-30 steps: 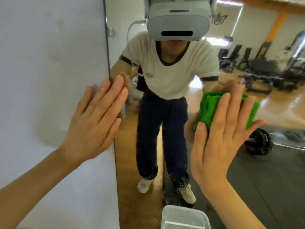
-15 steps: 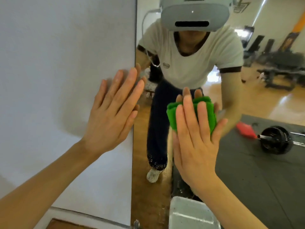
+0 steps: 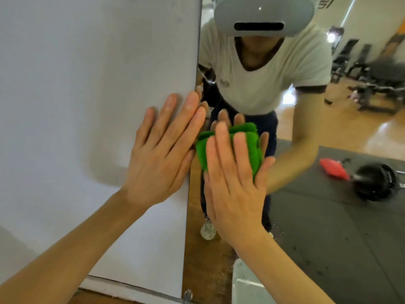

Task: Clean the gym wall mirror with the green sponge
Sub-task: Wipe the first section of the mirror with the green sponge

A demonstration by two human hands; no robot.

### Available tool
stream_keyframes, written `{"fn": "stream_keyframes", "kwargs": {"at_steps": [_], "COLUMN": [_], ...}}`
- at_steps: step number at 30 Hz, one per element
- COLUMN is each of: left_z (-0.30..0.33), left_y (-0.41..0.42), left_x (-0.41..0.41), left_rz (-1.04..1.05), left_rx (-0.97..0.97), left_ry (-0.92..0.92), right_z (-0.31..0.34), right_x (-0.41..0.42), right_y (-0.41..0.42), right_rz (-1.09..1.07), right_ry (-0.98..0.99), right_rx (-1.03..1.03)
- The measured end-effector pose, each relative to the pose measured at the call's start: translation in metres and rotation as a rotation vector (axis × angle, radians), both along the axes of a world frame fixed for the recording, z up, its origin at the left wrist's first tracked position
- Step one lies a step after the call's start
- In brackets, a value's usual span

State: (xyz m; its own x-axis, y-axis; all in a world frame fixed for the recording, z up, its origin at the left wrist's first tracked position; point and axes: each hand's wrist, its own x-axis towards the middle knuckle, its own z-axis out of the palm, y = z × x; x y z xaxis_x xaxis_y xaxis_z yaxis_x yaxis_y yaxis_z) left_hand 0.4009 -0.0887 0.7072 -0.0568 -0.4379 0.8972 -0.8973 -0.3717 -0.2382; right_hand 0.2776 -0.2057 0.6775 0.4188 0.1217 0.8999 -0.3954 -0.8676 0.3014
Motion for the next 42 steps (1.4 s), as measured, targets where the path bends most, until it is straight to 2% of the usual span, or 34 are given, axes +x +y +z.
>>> {"fn": "stream_keyframes", "kwargs": {"at_steps": [5, 9, 12, 14, 16, 18, 19, 23, 26, 28, 31, 33, 34, 37, 39, 40, 42], "left_z": [0.000, -0.003, -0.007, -0.009, -0.009, -0.011, -0.012, -0.013, -0.011, -0.012, -0.010, -0.011, -0.010, -0.001, 0.006, 0.007, 0.006], "left_y": [0.001, -0.015, -0.029, -0.032, -0.034, -0.037, -0.038, -0.036, -0.034, -0.035, -0.036, -0.038, -0.041, -0.059, -0.070, -0.073, -0.076], "left_x": [-0.007, -0.039, -0.052, -0.050, -0.048, -0.050, -0.050, -0.047, -0.048, -0.049, -0.055, -0.064, -0.070, -0.085, -0.090, -0.090, -0.090], "left_rz": [-0.029, -0.184, -0.224, -0.174, -0.111, -0.068, -0.054, -0.014, -0.031, -0.040, -0.068, -0.100, -0.118, -0.155, -0.153, -0.142, -0.099], "left_rx": [-0.006, -0.018, 0.000, 0.016, 0.011, -0.004, -0.010, -0.009, -0.001, -0.013, -0.040, -0.043, -0.042, -0.052, -0.071, -0.077, -0.072], "left_ry": [0.045, 0.096, 0.151, 0.164, 0.159, 0.148, 0.140, 0.107, 0.108, 0.105, 0.131, 0.143, 0.126, 0.104, 0.137, 0.150, 0.156], "right_z": [-0.073, -0.050, -0.034, -0.038, -0.042, -0.034, -0.031, -0.039, -0.048, -0.047, -0.040, -0.028, -0.022, -0.014, -0.013, -0.013, -0.015], "right_x": [-0.030, -0.028, -0.051, -0.086, -0.109, -0.098, -0.085, -0.049, -0.077, -0.109, -0.129, -0.107, -0.093, -0.069, -0.080, -0.091, -0.118], "right_y": [-0.016, -0.015, -0.049, -0.080, -0.092, -0.073, -0.060, -0.033, -0.072, -0.098, -0.103, -0.079, -0.067, -0.053, -0.078, -0.092, -0.117], "right_rz": [0.019, 0.073, 0.045, 0.009, -0.012, -0.002, 0.005, 0.036, 0.016, -0.025, -0.063, -0.103, -0.108, 0.021, 0.020, 0.001, -0.039], "right_ry": [0.274, 0.192, 0.127, 0.067, 0.023, -0.015, -0.001, 0.180, 0.148, 0.040, -0.143, -0.184, -0.124, 0.091, 0.104, 0.067, -0.045], "right_rx": [-0.133, -0.117, -0.137, -0.066, 0.110, 0.262, 0.274, -0.013, -0.086, 0.073, 0.431, 0.509, 0.450, 0.101, -0.017, -0.016, 0.146]}}
